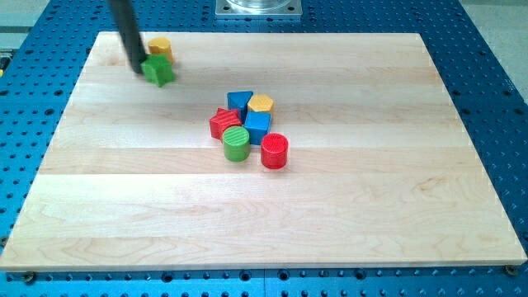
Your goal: Place the green star right to the cube
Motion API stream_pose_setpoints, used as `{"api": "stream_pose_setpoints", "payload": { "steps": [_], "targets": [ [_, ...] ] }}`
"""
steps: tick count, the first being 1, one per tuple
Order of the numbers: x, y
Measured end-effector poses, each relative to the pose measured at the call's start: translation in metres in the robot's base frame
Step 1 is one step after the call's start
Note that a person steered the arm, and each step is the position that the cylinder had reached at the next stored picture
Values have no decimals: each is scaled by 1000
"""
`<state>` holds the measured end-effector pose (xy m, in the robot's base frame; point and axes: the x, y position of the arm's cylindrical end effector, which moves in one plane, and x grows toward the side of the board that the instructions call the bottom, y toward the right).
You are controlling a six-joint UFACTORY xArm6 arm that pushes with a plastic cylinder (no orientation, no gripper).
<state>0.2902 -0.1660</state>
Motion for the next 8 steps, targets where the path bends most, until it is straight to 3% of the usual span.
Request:
{"api": "stream_pose_setpoints", "payload": {
  "steps": [1, 2, 3, 4, 5, 6, 7, 8],
  "targets": [
    [17, 52],
    [62, -1],
    [62, 82],
    [42, 30],
    [30, 82],
    [28, 223],
    [18, 217],
    [10, 303]
  ]
}}
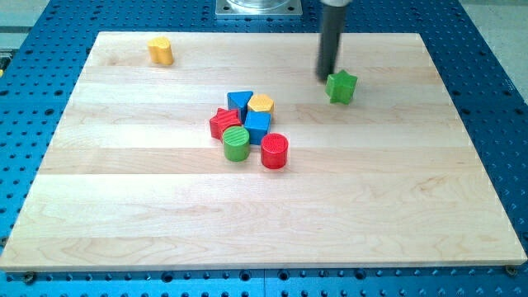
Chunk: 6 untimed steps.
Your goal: Place the green star right to the cube
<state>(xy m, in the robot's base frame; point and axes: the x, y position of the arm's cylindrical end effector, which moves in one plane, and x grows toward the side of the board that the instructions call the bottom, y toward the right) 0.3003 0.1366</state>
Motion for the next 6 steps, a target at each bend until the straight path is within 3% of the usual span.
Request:
{"api": "stream_pose_setpoints", "payload": {
  "steps": [2, 3, 4, 6],
  "targets": [
    [77, -32],
    [65, 64],
    [102, 38],
    [118, -55]
  ]
}}
